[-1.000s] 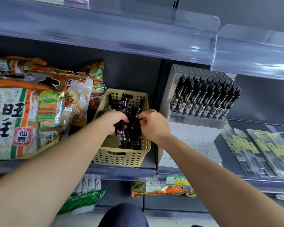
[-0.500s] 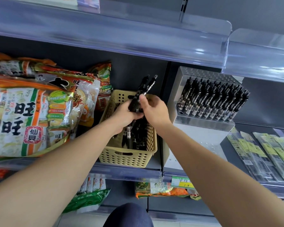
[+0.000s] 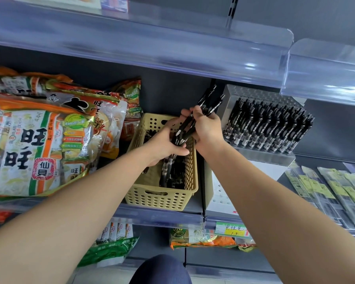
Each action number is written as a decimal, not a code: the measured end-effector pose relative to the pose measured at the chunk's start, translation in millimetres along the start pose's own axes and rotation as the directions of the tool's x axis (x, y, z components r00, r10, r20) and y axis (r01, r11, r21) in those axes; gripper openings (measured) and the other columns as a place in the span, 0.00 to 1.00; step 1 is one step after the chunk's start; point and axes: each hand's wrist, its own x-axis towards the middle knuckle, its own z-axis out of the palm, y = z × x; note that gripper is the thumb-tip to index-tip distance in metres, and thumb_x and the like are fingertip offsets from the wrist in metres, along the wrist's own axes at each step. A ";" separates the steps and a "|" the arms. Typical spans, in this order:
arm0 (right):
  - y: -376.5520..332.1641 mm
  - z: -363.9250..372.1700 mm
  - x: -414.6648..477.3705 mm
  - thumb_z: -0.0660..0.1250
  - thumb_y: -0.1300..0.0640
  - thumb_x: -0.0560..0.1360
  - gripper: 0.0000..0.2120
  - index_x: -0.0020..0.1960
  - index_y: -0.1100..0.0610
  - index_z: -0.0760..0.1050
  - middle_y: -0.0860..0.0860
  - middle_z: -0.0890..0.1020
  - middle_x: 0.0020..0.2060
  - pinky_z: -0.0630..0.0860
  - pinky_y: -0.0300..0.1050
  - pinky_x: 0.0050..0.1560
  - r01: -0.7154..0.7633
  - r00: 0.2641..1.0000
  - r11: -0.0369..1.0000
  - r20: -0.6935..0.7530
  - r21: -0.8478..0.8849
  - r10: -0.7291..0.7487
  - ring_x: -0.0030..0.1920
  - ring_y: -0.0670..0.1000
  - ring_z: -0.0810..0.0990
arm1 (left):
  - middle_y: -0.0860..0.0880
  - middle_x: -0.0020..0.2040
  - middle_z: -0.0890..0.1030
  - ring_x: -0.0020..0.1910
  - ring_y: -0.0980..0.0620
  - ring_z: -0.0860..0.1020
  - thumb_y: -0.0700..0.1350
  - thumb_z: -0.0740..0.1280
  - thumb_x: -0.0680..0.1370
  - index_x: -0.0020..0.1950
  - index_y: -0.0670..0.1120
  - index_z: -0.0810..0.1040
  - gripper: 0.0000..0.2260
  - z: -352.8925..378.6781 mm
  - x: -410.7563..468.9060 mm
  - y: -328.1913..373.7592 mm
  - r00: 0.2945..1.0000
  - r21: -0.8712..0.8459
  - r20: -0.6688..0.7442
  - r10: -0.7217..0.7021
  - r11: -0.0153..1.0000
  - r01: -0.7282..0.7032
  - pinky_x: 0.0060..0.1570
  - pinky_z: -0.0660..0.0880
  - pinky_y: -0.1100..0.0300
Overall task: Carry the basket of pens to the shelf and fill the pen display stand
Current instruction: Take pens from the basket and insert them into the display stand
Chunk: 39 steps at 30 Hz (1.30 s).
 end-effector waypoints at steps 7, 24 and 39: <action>2.2 -2.9 -3.6 0.57 0.58 0.82 0.05 0.54 0.58 0.69 0.54 0.83 0.44 0.80 0.53 0.51 0.103 0.994 0.995 -0.040 0.003 -0.103 0.48 0.55 0.84 | 0.49 0.45 0.80 0.47 0.56 0.78 0.26 0.70 0.70 0.68 0.52 0.72 0.32 -13.4 -5.1 3.6 0.989 0.003 0.061 -0.134 0.991 0.134 0.51 0.73 0.64; 31.2 -8.6 -7.5 0.57 0.54 0.82 0.06 0.56 0.53 0.70 0.48 0.78 0.49 0.69 0.40 0.50 0.174 0.980 0.890 0.159 -0.422 -0.116 0.50 0.48 0.76 | 0.43 0.48 0.80 0.46 0.50 0.79 0.25 0.57 0.77 0.66 0.39 0.73 0.21 -18.2 4.4 37.9 0.976 -0.464 -0.219 0.009 0.879 -0.112 0.50 0.76 0.59; 38.5 6.1 -12.1 0.60 0.52 0.80 0.10 0.60 0.52 0.74 0.51 0.81 0.56 0.74 0.58 0.63 -0.021 0.990 0.976 0.132 -0.219 0.051 0.59 0.53 0.78 | 0.49 0.70 0.70 0.69 0.49 0.69 0.55 0.65 0.78 0.73 0.49 0.67 0.24 14.8 -3.2 43.7 0.873 -0.230 -0.468 -0.141 0.973 0.035 0.59 0.69 0.57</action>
